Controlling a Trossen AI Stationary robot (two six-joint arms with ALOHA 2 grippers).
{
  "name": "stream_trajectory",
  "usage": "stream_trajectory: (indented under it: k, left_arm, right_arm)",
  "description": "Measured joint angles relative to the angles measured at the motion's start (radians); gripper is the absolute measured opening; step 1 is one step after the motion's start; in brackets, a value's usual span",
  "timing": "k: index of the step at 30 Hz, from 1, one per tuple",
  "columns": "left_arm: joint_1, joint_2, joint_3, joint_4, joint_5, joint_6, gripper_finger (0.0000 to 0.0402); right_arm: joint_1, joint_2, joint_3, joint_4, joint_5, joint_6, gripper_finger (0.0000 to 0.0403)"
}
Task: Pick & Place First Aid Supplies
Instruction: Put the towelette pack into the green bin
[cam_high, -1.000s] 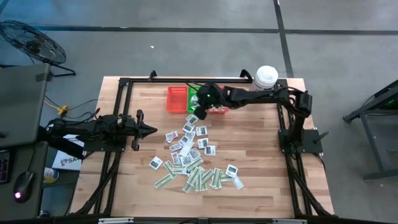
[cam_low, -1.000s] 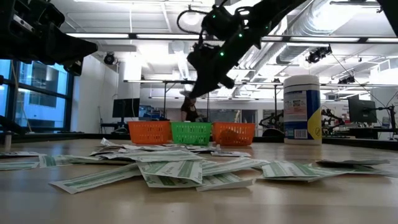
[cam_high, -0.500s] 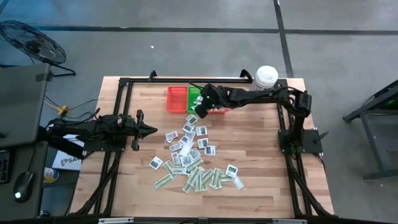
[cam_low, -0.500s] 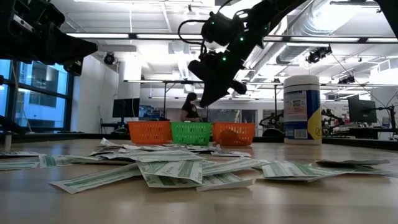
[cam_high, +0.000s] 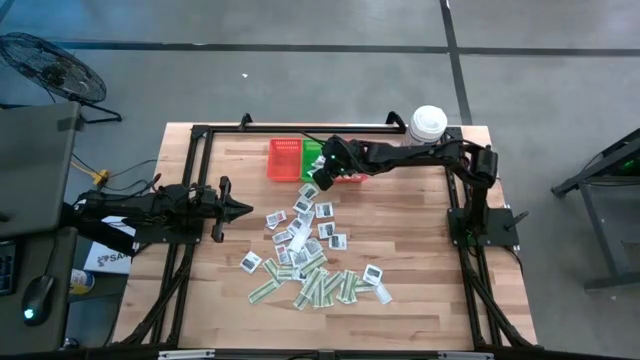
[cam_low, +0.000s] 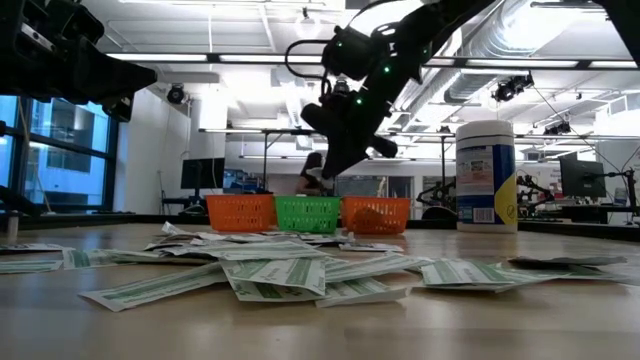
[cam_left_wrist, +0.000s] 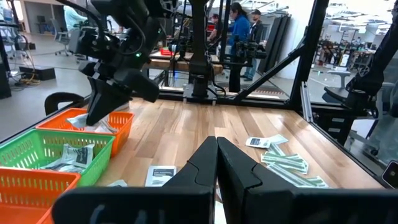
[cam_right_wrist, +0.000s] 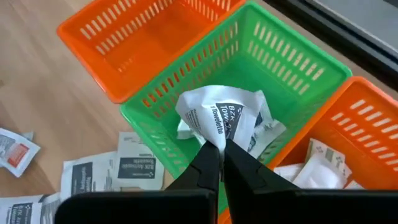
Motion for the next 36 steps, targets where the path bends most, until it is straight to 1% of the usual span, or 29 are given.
stream_trajectory:
  k: [5,7,9,13,17,21,25,27,30,36]
  left_arm:
    - [0.0,0.0,0.0,0.0,-0.001,0.0,0.0001]
    - [0.0,0.0,0.0,0.0,-0.001,0.0,0.0001]
    - [0.0,0.0,0.0,0.0,-0.001,0.0,0.0001]
    - [0.0,0.0,0.0,0.0,-0.002,0.0,0.0001]
    - [0.0,0.0,0.0,-0.001,0.004,0.0,0.0001]
    - [0.0,0.0,0.0,-0.002,0.007,0.0,0.0001]
    - [0.0,0.0,0.0,-0.006,0.025,0.009,0.0001]
    - [0.0,0.0,0.0,-0.006,0.028,0.009,0.0001]
    - [0.0,0.0,0.0,-0.006,0.028,0.009,0.0001]
    - [0.0,0.0,0.0,-0.006,0.028,0.01,0.0001]
  right_arm:
    - [-0.002,0.011,0.001,0.009,0.008,0.059,0.0]
    - [-0.003,0.018,0.024,0.003,0.014,0.087,0.0]
    - [-0.008,0.039,0.067,-0.015,0.01,0.114,0.0]
    - [-0.03,0.092,0.144,-0.115,-0.006,0.257,0.0]
    - [-0.047,0.155,0.238,-0.162,-0.053,0.29,0.0]
    - [-0.049,0.214,0.337,-0.262,-0.063,0.315,0.0004]
    - [-0.049,0.268,0.404,-0.345,-0.069,0.301,0.0024]
    - [-0.048,0.287,0.426,-0.368,-0.092,0.3,0.0035]
    - [-0.049,0.314,0.431,-0.376,-0.126,0.298,0.0052]
    - [-0.048,0.313,0.431,-0.394,-0.129,0.28,0.01]
